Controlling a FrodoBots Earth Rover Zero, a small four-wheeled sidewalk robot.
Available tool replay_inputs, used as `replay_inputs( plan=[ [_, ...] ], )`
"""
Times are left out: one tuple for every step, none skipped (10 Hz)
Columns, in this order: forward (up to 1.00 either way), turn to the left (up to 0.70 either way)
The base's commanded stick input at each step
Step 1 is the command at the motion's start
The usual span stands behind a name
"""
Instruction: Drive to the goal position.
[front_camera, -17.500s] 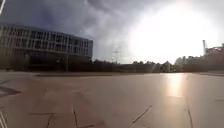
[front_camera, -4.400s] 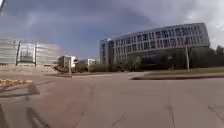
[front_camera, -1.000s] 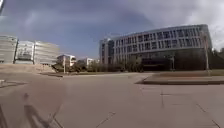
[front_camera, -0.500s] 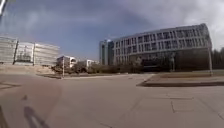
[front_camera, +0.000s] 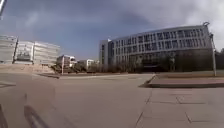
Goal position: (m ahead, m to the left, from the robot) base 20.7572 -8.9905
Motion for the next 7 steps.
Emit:
replay_inputs(
  plan=[
    [0.70,0.00],
    [0.70,0.00],
    [0.70,0.00],
    [0.70,0.00],
    [0.70,0.00],
    [0.70,0.00],
    [0.70,0.00]
  ],
)
